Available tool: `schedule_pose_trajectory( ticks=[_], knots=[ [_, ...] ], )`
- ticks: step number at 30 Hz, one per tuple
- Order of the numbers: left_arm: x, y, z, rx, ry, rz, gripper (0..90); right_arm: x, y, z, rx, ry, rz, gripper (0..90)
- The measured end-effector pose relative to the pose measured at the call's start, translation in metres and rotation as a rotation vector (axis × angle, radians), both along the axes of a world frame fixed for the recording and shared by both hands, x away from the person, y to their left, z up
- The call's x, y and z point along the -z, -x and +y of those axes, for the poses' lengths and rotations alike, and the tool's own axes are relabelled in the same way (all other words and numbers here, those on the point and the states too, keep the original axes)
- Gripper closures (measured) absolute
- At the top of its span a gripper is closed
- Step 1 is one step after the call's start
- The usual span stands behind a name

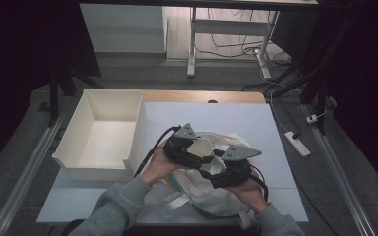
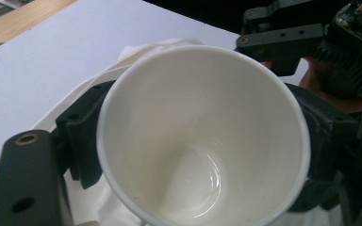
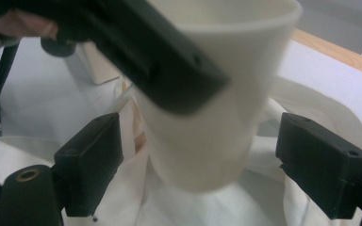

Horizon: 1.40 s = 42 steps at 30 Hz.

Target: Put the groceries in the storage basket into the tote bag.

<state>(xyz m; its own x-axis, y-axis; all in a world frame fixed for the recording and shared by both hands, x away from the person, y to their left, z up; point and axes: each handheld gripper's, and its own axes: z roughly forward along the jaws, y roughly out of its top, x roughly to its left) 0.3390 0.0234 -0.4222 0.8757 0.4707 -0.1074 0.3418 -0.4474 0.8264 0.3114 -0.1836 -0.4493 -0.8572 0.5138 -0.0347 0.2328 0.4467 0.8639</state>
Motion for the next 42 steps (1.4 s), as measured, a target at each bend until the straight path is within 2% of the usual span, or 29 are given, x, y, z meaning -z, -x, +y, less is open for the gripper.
schedule_pose_trajectory(
  ticks=[5, 10, 14, 17, 18, 22, 26, 29, 32, 35, 38, 40, 42],
  knots=[
    [0.001, 0.002, -0.006, 0.018, 0.002, 0.001, 19.7, 0.001, -0.003, 0.009, 0.012, 0.013, -0.011, 15.5],
    [0.002, 0.001, -0.007, 0.022, -0.002, -0.001, 19.5, 0.003, -0.004, 0.010, 0.013, 0.022, -0.013, 22.2],
    [0.004, -0.001, -0.006, 0.029, 0.011, 0.014, 19.0, 0.005, -0.003, 0.010, 0.024, 0.035, -0.027, 22.7],
    [0.003, -0.001, -0.003, 0.020, 0.019, 0.010, 18.3, 0.005, -0.004, 0.010, 0.024, 0.041, -0.033, 22.8],
    [0.002, -0.001, -0.002, 0.016, 0.027, 0.009, 16.6, 0.006, -0.004, 0.010, 0.025, 0.057, -0.037, 22.8],
    [-0.006, 0.000, 0.008, -0.001, 0.053, -0.015, 11.7, 0.011, -0.009, 0.005, 0.048, 0.073, -0.040, 22.9],
    [-0.014, -0.001, 0.023, -0.026, 0.082, -0.026, 11.8, 0.015, -0.016, -0.002, 0.089, 0.068, -0.039, 22.9],
    [-0.018, -0.003, 0.035, -0.048, 0.095, -0.026, 12.2, 0.019, -0.020, -0.007, 0.116, 0.088, -0.042, 22.9],
    [-0.021, -0.005, 0.044, -0.076, 0.107, -0.027, 12.7, 0.024, -0.025, -0.009, 0.118, 0.069, -0.005, 23.0],
    [-0.023, -0.006, 0.050, -0.095, 0.107, -0.032, 13.2, 0.028, -0.024, -0.002, 0.095, 0.096, -0.009, 22.9],
    [-0.023, -0.006, 0.053, -0.108, 0.095, -0.038, 13.4, 0.038, -0.023, 0.007, 0.072, 0.143, 0.000, 22.9],
    [-0.023, -0.006, 0.054, -0.114, 0.084, -0.044, 13.5, 0.044, -0.025, 0.008, 0.081, 0.169, 0.012, 22.9],
    [-0.024, -0.006, 0.056, -0.121, 0.076, -0.050, 13.5, 0.047, -0.027, 0.005, 0.106, 0.195, -0.008, 23.0]
  ],
)
